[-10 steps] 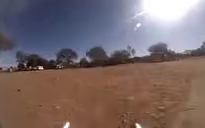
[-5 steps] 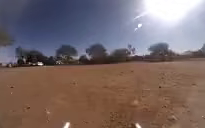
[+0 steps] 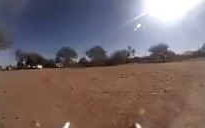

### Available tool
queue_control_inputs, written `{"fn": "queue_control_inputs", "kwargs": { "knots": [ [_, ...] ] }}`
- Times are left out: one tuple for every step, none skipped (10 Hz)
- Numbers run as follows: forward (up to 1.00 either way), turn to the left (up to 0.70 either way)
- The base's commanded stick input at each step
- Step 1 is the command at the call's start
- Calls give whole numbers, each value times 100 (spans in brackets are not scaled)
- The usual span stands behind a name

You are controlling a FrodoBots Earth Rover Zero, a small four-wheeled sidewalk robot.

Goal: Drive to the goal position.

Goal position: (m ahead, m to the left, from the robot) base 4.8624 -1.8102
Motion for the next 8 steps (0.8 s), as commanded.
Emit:
{"fn": "queue_control_inputs", "kwargs": {
  "knots": [
    [50,0],
    [50,0],
    [50,0],
    [50,0],
    [50,0],
    [50,0],
    [50,0],
    [50,0]
  ]
}}
